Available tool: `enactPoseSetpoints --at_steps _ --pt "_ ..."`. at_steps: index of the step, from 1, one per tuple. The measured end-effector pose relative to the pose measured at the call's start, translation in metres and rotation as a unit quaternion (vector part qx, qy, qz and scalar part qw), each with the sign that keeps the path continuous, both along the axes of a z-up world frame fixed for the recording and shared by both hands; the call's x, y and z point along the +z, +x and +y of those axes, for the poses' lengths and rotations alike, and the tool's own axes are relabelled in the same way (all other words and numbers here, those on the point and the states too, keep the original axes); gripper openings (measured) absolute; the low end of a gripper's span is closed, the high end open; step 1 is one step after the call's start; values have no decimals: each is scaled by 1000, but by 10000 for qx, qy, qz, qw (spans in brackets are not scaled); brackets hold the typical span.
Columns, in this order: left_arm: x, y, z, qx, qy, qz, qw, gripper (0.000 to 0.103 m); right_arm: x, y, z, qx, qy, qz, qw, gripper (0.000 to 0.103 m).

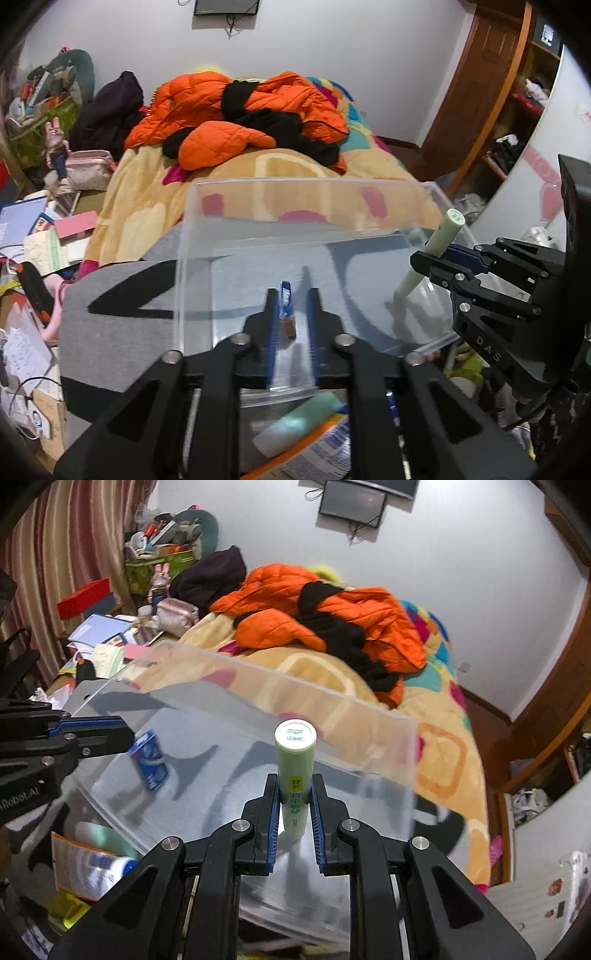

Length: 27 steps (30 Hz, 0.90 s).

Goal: Organize objects
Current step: 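Carry the blue box with the left gripper while the right carries the green tube into the bin, then open the left gripper over the bin while the right releases the green tube inside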

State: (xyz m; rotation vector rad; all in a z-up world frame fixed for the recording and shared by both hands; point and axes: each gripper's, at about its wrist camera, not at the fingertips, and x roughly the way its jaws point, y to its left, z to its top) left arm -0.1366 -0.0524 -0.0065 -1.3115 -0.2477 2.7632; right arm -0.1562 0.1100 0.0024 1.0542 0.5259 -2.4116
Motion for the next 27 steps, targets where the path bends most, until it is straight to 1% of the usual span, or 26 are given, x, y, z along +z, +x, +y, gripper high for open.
enactPoseSetpoints --at_steps 1,3,4,6,10,11,13,15,20,22,24,25,27 --pt "-1 0 -1 24 -31 -15 10000 32 -2 0 -3 37 -4 -36 10000 14" --pt "-3 -1 -5 71 -71 -31 9999 39 -6 -2 -9 117 -22 -132 9998 15" --pt "-3 -1 -6 90 -93 -37 9999 42 -7 -3 -12 167 -41 -176 9997 15" --pt "-5 -1 -8 106 -96 -61 9999 44 -7 -1 -16 249 -47 -198 9995 15" --pt "-4 0 -13 69 7 -81 9999 54 -8 -2 -23 415 -135 -414 9982 17" --pt "-2 2 -13 51 27 -69 10000 55 -8 -3 -24 452 -162 -497 9976 19" --pt "2 6 -12 45 -14 -4 10000 64 -8 -2 -24 472 -204 -548 9972 25" --pt "7 11 -11 32 -84 101 9999 68 -5 1 -22 473 -264 -513 9972 32" --pt "21 24 -9 -60 -95 244 9996 70 7 10 -10 449 -453 -455 9969 36" --pt "26 31 -9 -81 -83 306 9995 75 13 14 -3 395 -509 -411 9971 41" --pt "31 39 -9 -91 -110 374 9992 77 21 21 8 315 -608 -306 9972 49" --pt "33 42 -8 -98 -128 391 9991 78 24 24 11 278 -637 -257 9973 51" --pt "35 49 -5 -118 -162 394 9990 78 31 31 21 175 -686 -135 9974 59"
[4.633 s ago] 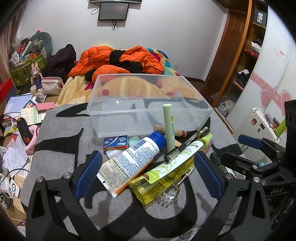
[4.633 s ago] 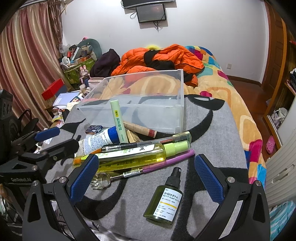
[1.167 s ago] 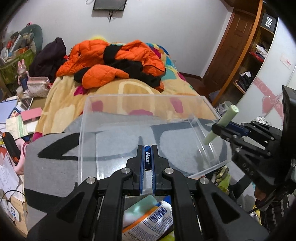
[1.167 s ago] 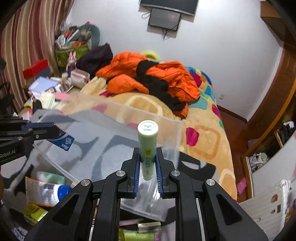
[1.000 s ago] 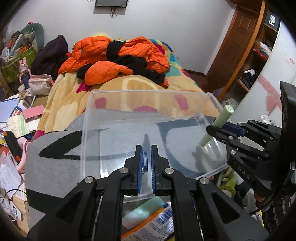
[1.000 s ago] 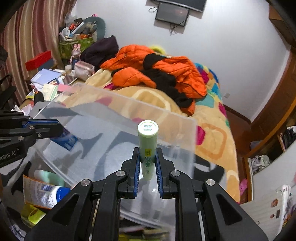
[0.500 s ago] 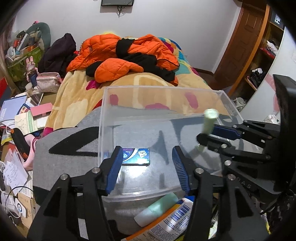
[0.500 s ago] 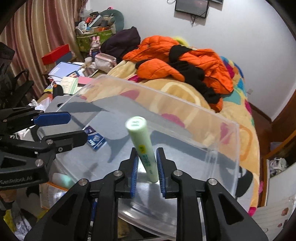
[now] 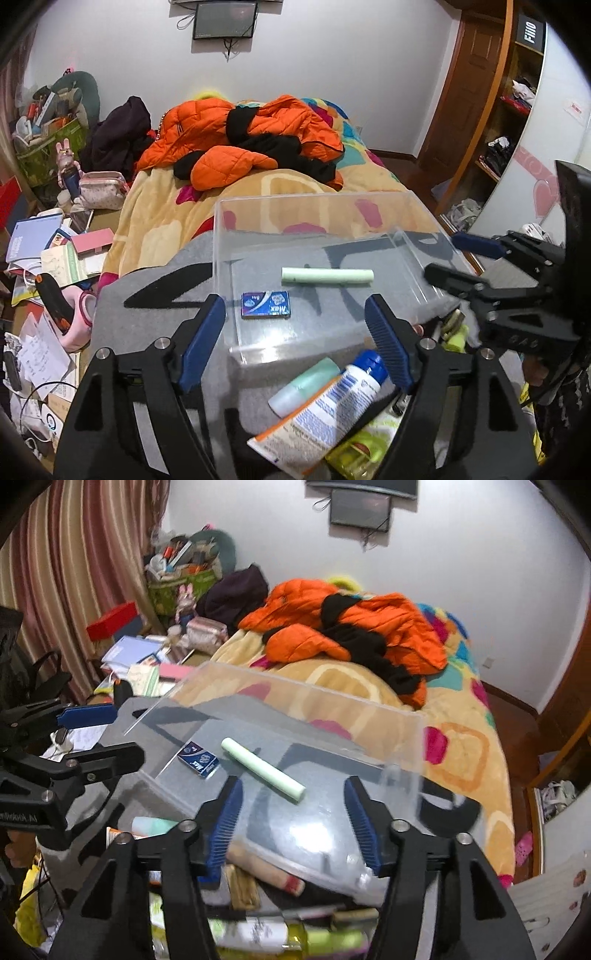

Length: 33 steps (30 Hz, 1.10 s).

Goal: Organize objects
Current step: 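Open the left gripper over the bin while the right releases the green tube inside, then reach the left gripper to the yellow spray bottle while the right reaches the dark green pump bottle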

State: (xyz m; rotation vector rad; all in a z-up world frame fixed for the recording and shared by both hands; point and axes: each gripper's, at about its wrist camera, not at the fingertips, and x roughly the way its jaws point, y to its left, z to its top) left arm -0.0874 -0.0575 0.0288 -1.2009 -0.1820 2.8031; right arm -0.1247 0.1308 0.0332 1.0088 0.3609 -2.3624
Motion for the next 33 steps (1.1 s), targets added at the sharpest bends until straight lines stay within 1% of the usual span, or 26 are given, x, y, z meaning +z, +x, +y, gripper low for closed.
enactPoseSetpoints --at_steps 2,5,10,16,20,26,27,28,29,31,33 --pt "1 6 3 -41 -21 -27 10000 79 7 10 12 -117 -110 76 9998 62" --pt "-2 16 9 -92 -32 -67 9999 80 10 21 27 -244 -246 45 9994 63" --pt "-10 30 27 -274 -93 -170 9994 82 1 44 48 -583 -143 38 9982 63" --pt "-29 40 53 -661 -5 -474 9967 82 -22 63 78 -910 -291 -430 9945 63" --pt "-38 42 72 -948 12 -626 9935 82 -42 73 97 -1178 -424 -825 9887 63" --pt "-43 45 104 -1500 79 -654 9865 82 -64 86 112 -1357 -559 -1248 9813 62" --pt "-45 44 108 -1573 100 -699 9850 81 -67 87 113 -1360 -584 -1309 9803 62" --pt "-48 42 111 -1649 116 -764 9833 75 -69 89 114 -1356 -615 -1337 9798 62" --pt "-51 40 115 -1681 92 -812 9824 72 -70 89 114 -1333 -673 -1370 9792 60" --pt "-56 38 118 -1735 24 -897 9807 62 -70 91 114 -1290 -715 -1386 9793 56" --pt "-61 35 121 -1756 -56 -977 9796 60 -70 93 112 -1235 -733 -1396 9797 51"
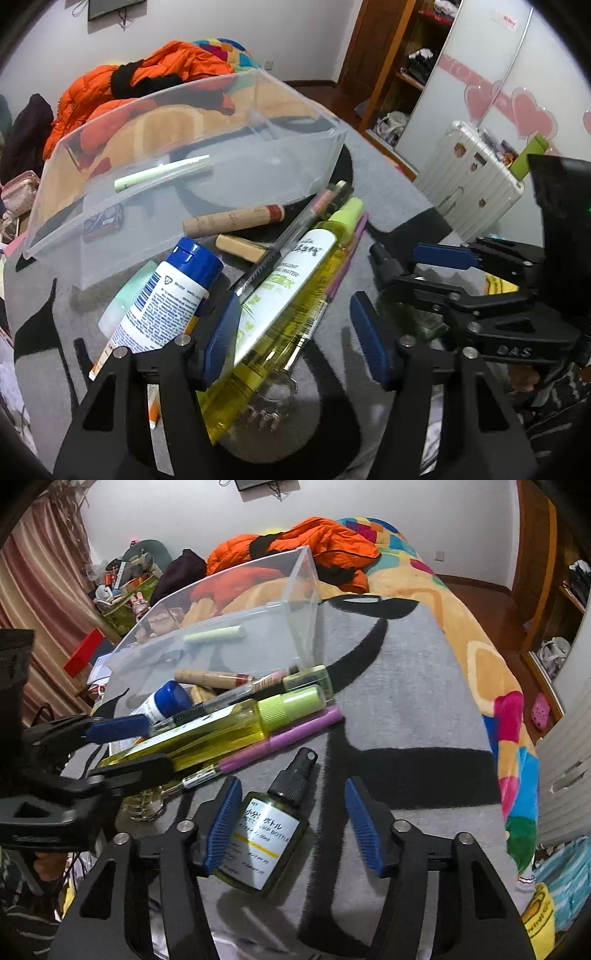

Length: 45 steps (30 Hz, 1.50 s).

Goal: Organize objects
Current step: 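Reach the left gripper to the yellow spray bottle while the right reaches the dark green pump bottle, then grasp and lift the yellow spray bottle with the left gripper while the right lifts the green pump bottle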

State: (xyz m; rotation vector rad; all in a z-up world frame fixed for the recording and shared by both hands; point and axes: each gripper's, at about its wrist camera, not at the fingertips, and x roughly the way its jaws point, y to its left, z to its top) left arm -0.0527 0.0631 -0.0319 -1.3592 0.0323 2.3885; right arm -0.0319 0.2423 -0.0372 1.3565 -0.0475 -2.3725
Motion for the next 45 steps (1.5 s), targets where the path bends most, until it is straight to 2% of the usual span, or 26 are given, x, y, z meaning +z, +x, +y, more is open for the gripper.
enactPoseSetpoints --at_steps 6,20,24,31,34,45 --pt "-10 -7 3 -120 -238 -145 9995 59 -3 4 -7 188 50 -16 9998 40" --pt "-27 -24 36 -868 -877 -150 9922 59 -5 12 7 60 40 -8 10000 39" --pt "-31 -29 37 -930 -820 -231 9920 58 -4 13 7 41 35 35 10000 39" --pt "-21 -22 36 -1044 -670 -110 9922 42 -2 15 11 -77 8 96 9999 39" --pt "-16 -14 39 -1141 -778 16 9904 38 0 15 13 -122 23 156 9998 39" --pt "17 1 31 -972 -592 445 9925 34 11 12 17 -232 -18 350 9991 39"
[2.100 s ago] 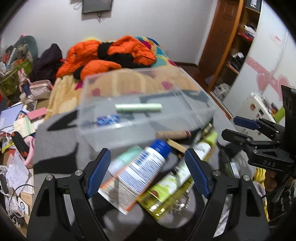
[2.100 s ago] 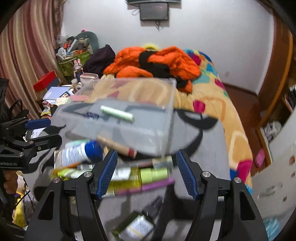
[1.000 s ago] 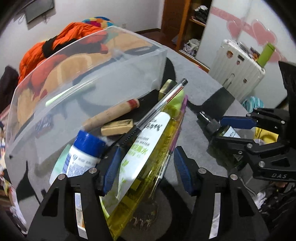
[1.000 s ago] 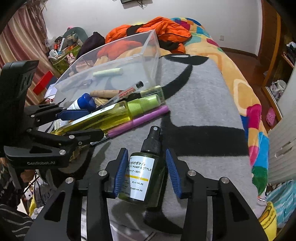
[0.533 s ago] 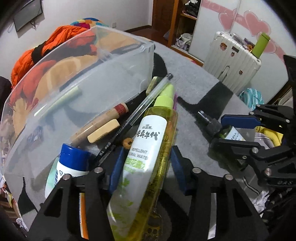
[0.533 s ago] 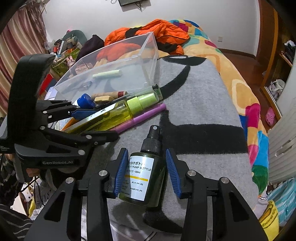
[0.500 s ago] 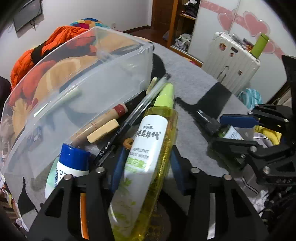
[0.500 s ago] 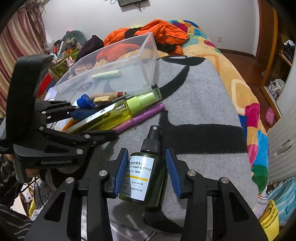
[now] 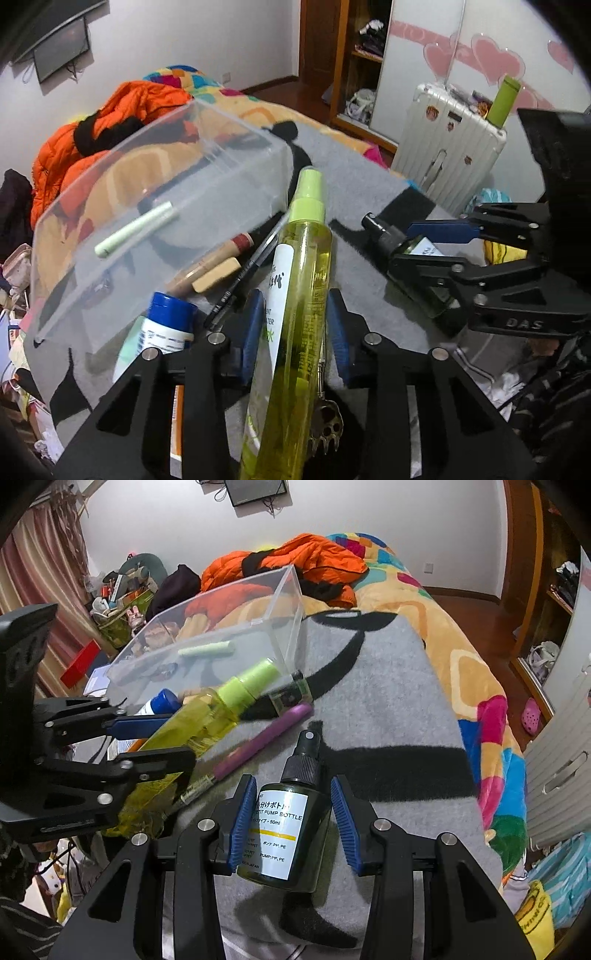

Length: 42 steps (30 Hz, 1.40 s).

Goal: Organize objects
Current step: 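Grasp and lift the yellow spray bottle with the left gripper while the right lifts the green pump bottle, then carry the yellow bottle with the left gripper while the right carries the green bottle over the bin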

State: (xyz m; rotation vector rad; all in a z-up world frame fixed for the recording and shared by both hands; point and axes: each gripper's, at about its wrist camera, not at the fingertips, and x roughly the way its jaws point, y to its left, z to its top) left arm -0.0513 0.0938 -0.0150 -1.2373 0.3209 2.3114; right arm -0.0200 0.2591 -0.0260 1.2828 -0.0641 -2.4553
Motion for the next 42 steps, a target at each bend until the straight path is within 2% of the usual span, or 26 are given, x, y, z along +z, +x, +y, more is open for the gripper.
enactPoseSetpoints --at_steps 7,13,17,31,42 --pt "28 6 -22 350 333 302 9984 33 15 -7 -5 13 -38 242 9997 39" --pt "45 7 -48 849 653 515 9929 32 32 -12 -13 46 -69 574 9983 39" --pt "55 12 -59 1013 883 622 9890 32 42 -18 -21 120 -99 729 9972 39" --pt "80 16 -72 1227 1260 960 9797 31 69 -32 -41 324 -151 1159 9926 39" --pt "106 5 -78 1416 1378 1184 9731 31 89 -45 -49 426 -248 1451 9882 39"
